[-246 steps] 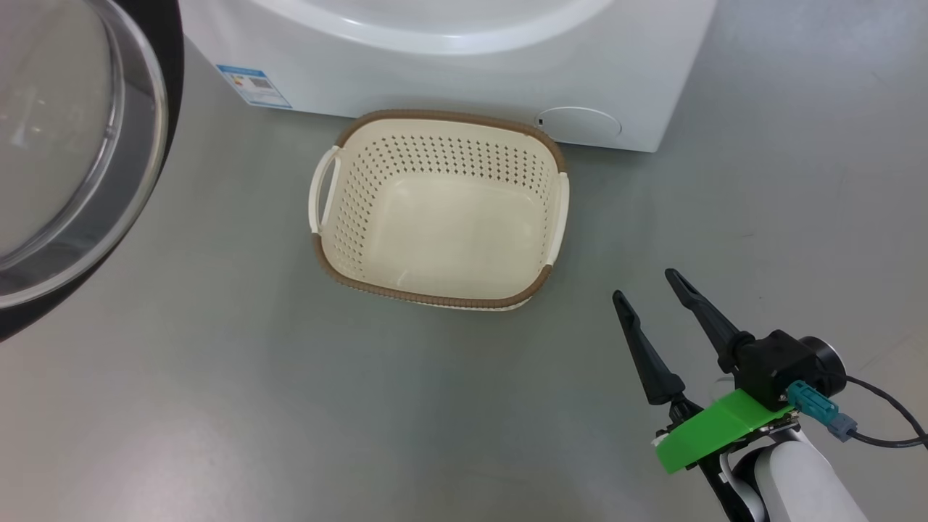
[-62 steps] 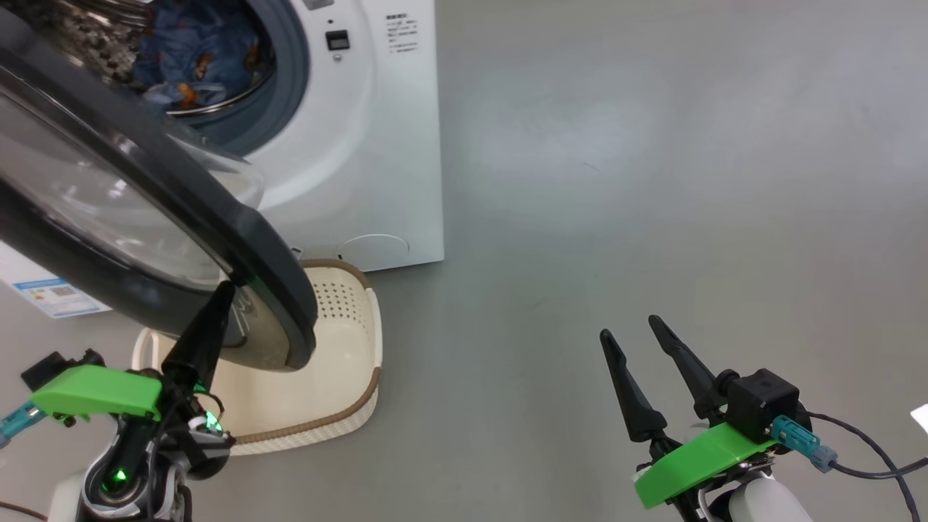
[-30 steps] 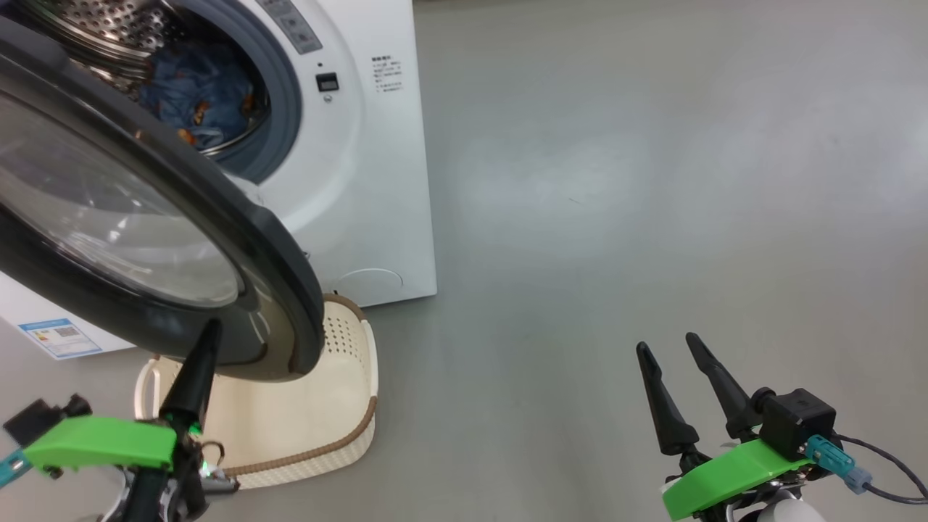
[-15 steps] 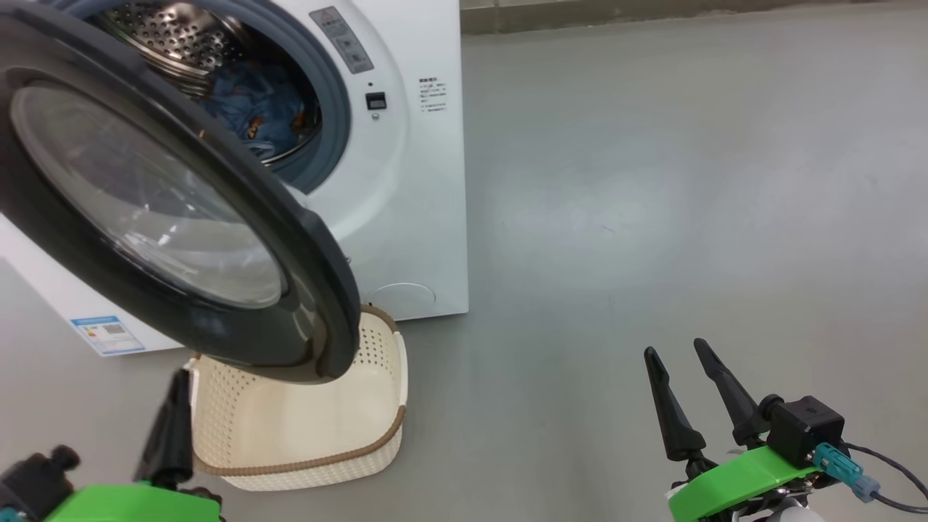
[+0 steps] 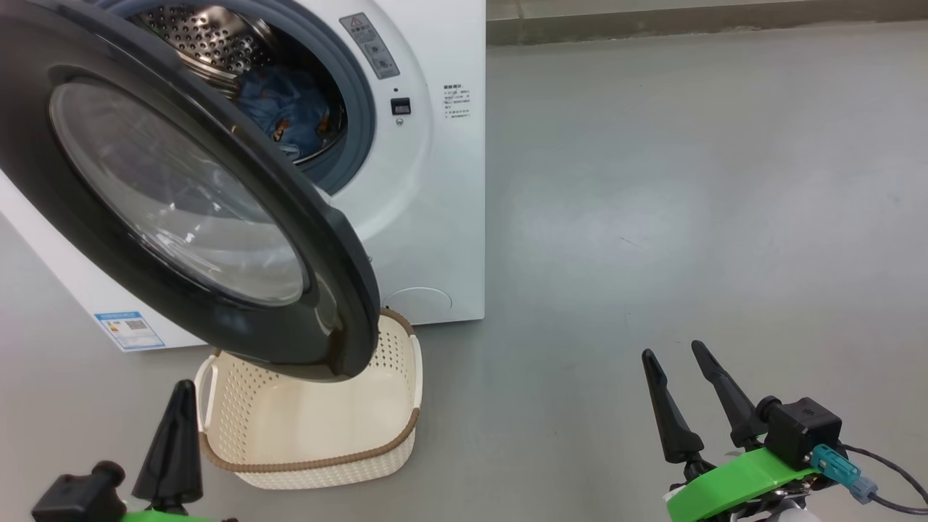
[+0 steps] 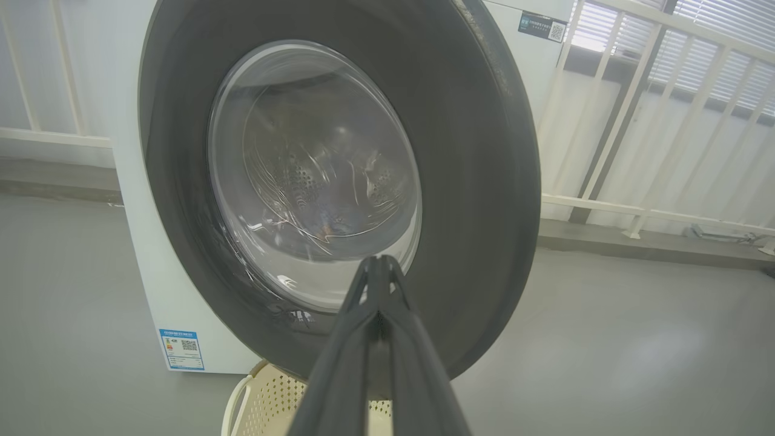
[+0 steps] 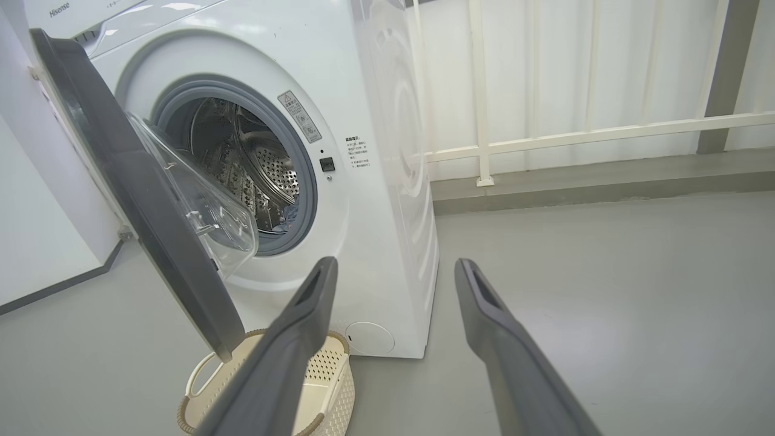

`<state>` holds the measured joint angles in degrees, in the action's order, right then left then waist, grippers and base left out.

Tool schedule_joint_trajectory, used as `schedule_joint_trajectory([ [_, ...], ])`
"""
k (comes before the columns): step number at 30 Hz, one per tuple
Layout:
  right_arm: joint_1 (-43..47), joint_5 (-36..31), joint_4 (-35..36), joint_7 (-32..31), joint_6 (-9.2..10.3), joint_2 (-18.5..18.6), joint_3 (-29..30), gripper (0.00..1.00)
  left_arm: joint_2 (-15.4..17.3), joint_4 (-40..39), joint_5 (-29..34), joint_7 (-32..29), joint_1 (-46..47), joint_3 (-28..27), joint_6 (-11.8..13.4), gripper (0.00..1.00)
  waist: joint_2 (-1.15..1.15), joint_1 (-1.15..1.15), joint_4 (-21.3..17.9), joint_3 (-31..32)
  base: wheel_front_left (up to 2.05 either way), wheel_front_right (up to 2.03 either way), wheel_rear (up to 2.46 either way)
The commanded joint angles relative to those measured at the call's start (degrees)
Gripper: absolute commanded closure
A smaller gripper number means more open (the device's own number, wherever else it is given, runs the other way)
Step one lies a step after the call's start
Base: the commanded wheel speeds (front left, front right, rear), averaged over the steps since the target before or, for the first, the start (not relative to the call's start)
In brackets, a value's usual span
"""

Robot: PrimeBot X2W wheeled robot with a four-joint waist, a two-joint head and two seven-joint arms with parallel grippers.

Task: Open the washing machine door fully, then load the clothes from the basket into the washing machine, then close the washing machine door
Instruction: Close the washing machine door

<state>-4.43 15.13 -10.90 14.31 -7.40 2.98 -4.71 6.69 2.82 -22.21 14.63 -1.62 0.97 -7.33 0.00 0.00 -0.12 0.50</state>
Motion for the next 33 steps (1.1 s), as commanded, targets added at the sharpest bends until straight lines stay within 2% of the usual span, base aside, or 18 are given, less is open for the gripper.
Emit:
schedule_joint_trajectory([
  [1, -0.3, 0.6, 1.3, 0.7, -0.09, -0.1, -1.5, 0.00, 0.7, -1.4, 1.9, 0.4, 0.9, -2.5, -0.2, 1.00, 0.00, 0.00, 0.1, 0.1, 0.00, 0.00, 0.00],
  [2, -0.3, 0.6, 1.2, 0.7, -0.09, -0.1, -1.5, 0.00, 0.7, -1.4, 3.5, 0.4, 0.7, -2.8, -0.2, 1.00, 0.00, 0.00, 0.1, 0.1, 0.00, 0.00, 0.00],
  [3, -0.4, 0.6, 1.2, 0.7, -0.09, -0.1, -1.5, 0.00, 0.6, -1.5, 4.8, 0.4, 0.5, -2.8, -0.2, 0.87, 0.00, 0.00, 0.1, 0.1, 0.00, 0.00, 0.00],
  [4, -0.4, 0.7, 1.2, 0.7, -0.09, -0.1, -1.6, 0.00, 0.4, -1.5, 5.7, 0.4, 0.2, -2.8, -0.2, 0.54, 0.00, 0.00, 0.1, 0.1, 0.00, 0.00, 0.00],
  [5, -0.4, 0.7, 1.2, 0.7, -0.09, -0.1, -1.6, 0.00, 0.2, -1.5, 6.6, 0.4, 0.0, -2.7, -0.2, 0.02, 0.00, 0.00, 0.1, 0.1, 0.00, 0.00, 0.00],
  [6, -0.4, 0.7, 1.2, 0.7, -0.09, -0.1, -1.7, 0.00, 0.1, -1.0, 7.1, 0.4, -0.3, -2.4, -0.2, 0.00, 0.00, 0.00, 0.1, 0.1, 0.00, 0.00, 0.00],
  [19, -0.3, 0.7, 0.8, 0.7, -0.09, -0.1, -2.0, 0.00, -0.4, 3.6, 8.4, 0.4, -0.1, -0.8, -0.2, 0.00, 0.00, 0.00, 0.1, 0.0, 0.00, 0.00, 0.00],
  [33, -0.3, 0.5, 0.6, 0.7, -0.09, -0.1, -2.1, 0.00, -0.7, 4.2, 7.6, 0.4, 0.1, 0.0, -0.2, 0.00, 0.00, 0.00, 0.4, 0.1, 0.00, 0.00, 0.00],
])
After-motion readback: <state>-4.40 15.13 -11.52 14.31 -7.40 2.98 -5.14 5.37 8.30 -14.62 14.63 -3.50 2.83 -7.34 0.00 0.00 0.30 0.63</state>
